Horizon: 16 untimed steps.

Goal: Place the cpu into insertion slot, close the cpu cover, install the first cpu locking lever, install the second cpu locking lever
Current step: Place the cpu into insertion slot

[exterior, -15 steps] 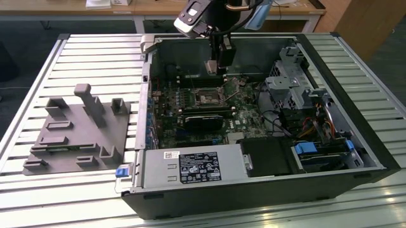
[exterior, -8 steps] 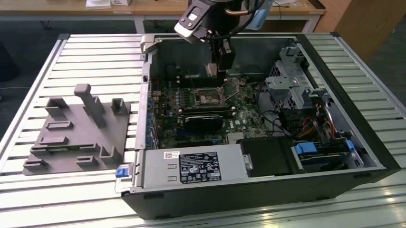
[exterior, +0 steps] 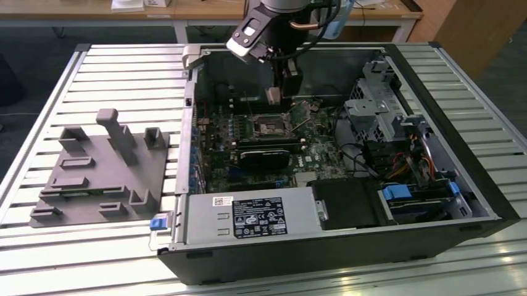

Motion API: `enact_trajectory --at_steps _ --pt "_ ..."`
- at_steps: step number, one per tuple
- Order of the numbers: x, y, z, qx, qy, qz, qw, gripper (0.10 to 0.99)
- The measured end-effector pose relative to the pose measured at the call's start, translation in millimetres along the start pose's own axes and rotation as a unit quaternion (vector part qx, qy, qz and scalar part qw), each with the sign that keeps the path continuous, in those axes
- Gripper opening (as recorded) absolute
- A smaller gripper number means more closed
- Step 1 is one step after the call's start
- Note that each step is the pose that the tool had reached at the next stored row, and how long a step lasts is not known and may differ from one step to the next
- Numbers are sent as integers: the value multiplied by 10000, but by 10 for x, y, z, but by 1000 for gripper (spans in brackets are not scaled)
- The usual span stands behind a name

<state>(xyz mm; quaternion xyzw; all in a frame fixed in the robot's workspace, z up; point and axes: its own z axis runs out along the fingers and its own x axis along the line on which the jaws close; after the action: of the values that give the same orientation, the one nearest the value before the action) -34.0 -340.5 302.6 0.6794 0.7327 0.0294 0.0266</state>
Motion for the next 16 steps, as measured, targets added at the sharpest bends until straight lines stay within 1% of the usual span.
enact_trajectory --at_steps 4,8,16 --pt "17 -3 57 0 -2 28 10000 541" --pt "18 -6 93 0 -3 39 10000 541" --pt "19 -14 191 7 -3 40 10000 541"
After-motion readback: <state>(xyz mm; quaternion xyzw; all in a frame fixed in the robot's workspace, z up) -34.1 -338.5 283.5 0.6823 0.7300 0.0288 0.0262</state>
